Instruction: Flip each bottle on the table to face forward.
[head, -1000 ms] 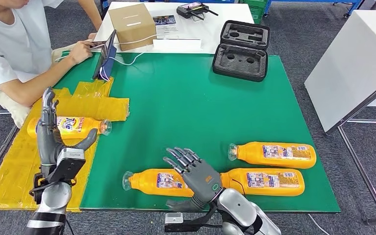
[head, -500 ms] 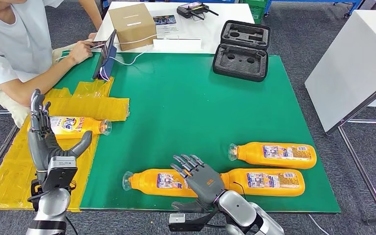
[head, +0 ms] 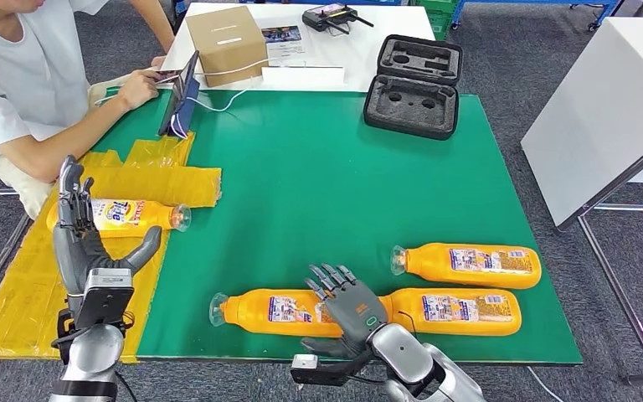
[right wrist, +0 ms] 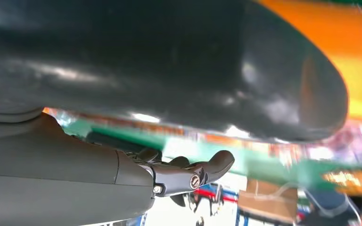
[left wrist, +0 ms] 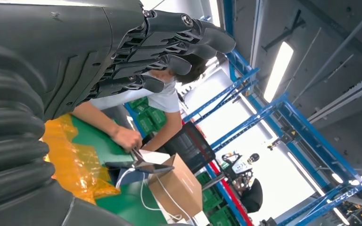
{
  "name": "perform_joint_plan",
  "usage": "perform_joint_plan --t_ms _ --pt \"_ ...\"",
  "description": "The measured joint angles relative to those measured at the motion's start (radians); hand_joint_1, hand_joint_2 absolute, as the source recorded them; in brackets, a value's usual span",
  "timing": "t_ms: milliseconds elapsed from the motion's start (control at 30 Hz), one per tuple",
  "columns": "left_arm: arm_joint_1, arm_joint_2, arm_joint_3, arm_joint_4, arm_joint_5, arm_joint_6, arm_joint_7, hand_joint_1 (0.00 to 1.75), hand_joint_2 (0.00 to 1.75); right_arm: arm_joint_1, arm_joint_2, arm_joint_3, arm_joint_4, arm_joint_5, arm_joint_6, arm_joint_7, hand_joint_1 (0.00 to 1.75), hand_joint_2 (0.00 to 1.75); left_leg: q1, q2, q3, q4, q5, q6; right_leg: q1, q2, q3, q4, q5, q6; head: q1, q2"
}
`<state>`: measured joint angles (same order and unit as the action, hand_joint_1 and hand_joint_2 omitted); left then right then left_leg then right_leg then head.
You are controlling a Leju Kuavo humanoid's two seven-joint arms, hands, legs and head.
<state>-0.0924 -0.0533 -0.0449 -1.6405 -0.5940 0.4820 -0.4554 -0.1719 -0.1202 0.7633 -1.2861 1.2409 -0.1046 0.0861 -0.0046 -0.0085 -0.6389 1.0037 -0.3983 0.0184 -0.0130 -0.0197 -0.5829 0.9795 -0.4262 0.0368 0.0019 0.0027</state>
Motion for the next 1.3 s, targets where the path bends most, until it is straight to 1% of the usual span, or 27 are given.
perform_joint_plan --t_ms 167,200,233,267,333,367,400,433,467,533,733,900,1100,1233,1300 --pt "-0.001 -0.002 -0.011 0.001 0.01 -0.002 0.0 0.0 1.75 -0.03 0.019 0.0 0.076 -0.005 0.02 0.012 0.0 0.0 0.0 0.001 0.001 0.0 0.0 0.0 0.0 0.0 0.001 0.0 0.0 0.0 0.0 0.0" --pt "-0.002 -0.002 -0.013 0.001 0.012 -0.002 0.0 0.0 1.75 -0.036 0.022 0.0 0.087 -0.006 0.024 0.013 0.06 0.0 0.0 0.001 0.002 0.0 0.0 0.0 0.0 0.0 0.001 0.0 0.0 0.0 0.0 0.0" --pt "-0.003 -0.002 -0.015 0.002 0.015 -0.002 0.0 0.0 1.75 -0.042 0.023 0.0 0.099 -0.01 0.029 0.014 0.18 0.0 0.0 0.002 0.003 0.0 0.0 0.0 0.0 0.0 0.002 0.0 0.0 0.0 0.0 0.0" --pt "-0.004 -0.002 -0.016 0.003 0.019 -0.002 -0.001 0.0 1.75 -0.049 0.025 0.0 0.111 -0.018 0.035 0.012 0.44 0.0 0.0 0.003 0.004 0.0 0.0 0.0 0.0 0.001 0.002 0.0 0.0 0.0 0.0 0.0" --pt "-0.011 -0.002 -0.021 0.009 0.027 -0.003 -0.003 0.0 1.75 -0.066 0.028 0.0 0.138 -0.046 0.05 -0.001 1.12 0.0 0.0 0.004 0.007 0.0 -0.001 -0.001 0.0 0.001 0.003 -0.001 0.0 0.0 0.0 0.0" --pt "-0.015 -0.002 -0.025 0.013 0.03 -0.004 -0.005 0.0 1.75 -0.075 0.029 0.0 0.152 -0.062 0.056 -0.01 1.42 0.0 0.0 0.004 0.009 0.0 -0.002 -0.001 0.0 0.002 0.003 -0.001 0.0 -0.001 0.0 0.0" --pt "-0.019 -0.003 -0.029 0.017 0.034 -0.004 -0.007 0.0 1.75 -0.084 0.03 0.0 0.165 -0.078 0.06 -0.019 1.59 0.0 0.0 0.004 0.011 0.0 -0.002 -0.001 0.0 0.003 0.002 -0.001 -0.001 -0.001 0.0 0.0" --pt "-0.022 -0.003 -0.034 0.021 0.037 -0.003 -0.008 0.0 1.75 -0.091 0.031 0.0 0.178 -0.092 0.062 -0.027 1.68 0.0 0.0 0.004 0.013 -0.001 -0.004 -0.001 0.0 0.003 0.002 -0.001 -0.002 -0.002 0.0 0.0" --pt "-0.025 -0.003 -0.038 0.024 0.039 -0.002 -0.01 0.0 1.75 -0.098 0.032 0.0 0.189 -0.105 0.062 -0.032 1.72 0.0 0.0 0.004 0.016 -0.001 -0.005 -0.002 0.0 0.003 0.002 -0.001 -0.003 -0.003 0.0 0.0" --pt "-0.03 -0.003 -0.044 0.031 0.041 0.0 -0.011 0.0 1.75 -0.108 0.034 0.001 0.21 -0.124 0.062 -0.037 1.74 0.0 0.0 0.004 0.019 -0.001 -0.006 -0.003 0.0 0.004 0.004 -0.002 -0.004 -0.004 0.0 0.0" --pt "-0.037 -0.002 -0.06 0.045 0.049 0.008 -0.012 0.0 1.75 -0.122 0.038 0.0 0.242 -0.153 0.059 -0.039 1.75 0.0 0.0 0.004 0.02 -0.001 -0.002 0.001 0.0 0.004 0.006 -0.001 -0.001 -0.004 0.0 0.0" --pt "-0.038 -0.002 -0.062 0.047 0.05 0.008 -0.012 0.0 1.75 -0.123 0.039 0.0 0.244 -0.157 0.055 -0.039 1.75 0.0 0.0 0.004 0.02 -0.001 -0.002 0.0 0.0 0.004 0.006 -0.001 -0.001 -0.003 0.0 0.0" --pt "-0.036 -0.002 -0.065 0.05 0.053 0.008 -0.011 0.0 1.75 -0.118 0.052 -0.015 0.24 -0.178 0.004 -0.04 1.75 0.0 0.0 0.004 0.019 0.0 -0.002 0.001 0.0 0.003 0.013 -0.001 -0.001 -0.001 0.0 0.0" --pt "-0.028 -0.003 -0.064 0.043 0.054 0.002 -0.006 0.0 1.75 -0.083 0.072 -0.051 0.206 -0.178 -0.068 -0.04 1.75 0.0 0.0 0.003 0.016 0.0 -0.002 0.001 0.0 0.002 0.014 0.0 -0.001 -0.001 0.0 0.0" --pt "-0.024 -0.003 -0.064 0.037 0.054 -0.003 -0.004 0.0 1.75 -0.066 0.079 -0.068 0.187 -0.177 -0.082 -0.04 1.75 0.0 0.0 0.003 0.014 0.0 -0.002 0.001 0.0 0.002 0.013 0.0 -0.001 -0.001 0.0 0.0"
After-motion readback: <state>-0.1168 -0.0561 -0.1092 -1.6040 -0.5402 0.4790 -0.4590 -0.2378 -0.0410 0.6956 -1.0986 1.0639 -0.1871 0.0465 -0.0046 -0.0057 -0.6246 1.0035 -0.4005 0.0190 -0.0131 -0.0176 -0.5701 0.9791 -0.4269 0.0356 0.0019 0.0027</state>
